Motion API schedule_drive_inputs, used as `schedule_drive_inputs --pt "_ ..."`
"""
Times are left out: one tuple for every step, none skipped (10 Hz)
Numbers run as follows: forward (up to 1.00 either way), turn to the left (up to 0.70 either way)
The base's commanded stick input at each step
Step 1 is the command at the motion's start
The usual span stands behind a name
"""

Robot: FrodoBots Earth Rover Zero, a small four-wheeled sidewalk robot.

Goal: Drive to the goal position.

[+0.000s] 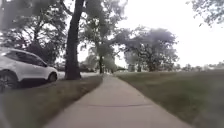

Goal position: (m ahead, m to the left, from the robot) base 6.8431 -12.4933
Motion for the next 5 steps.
schedule_drive_inputs --pt "1.0 0.0" --pt "1.0 0.0" --pt "1.0 0.0" --pt "1.0 0.0" --pt "1.0 0.0"
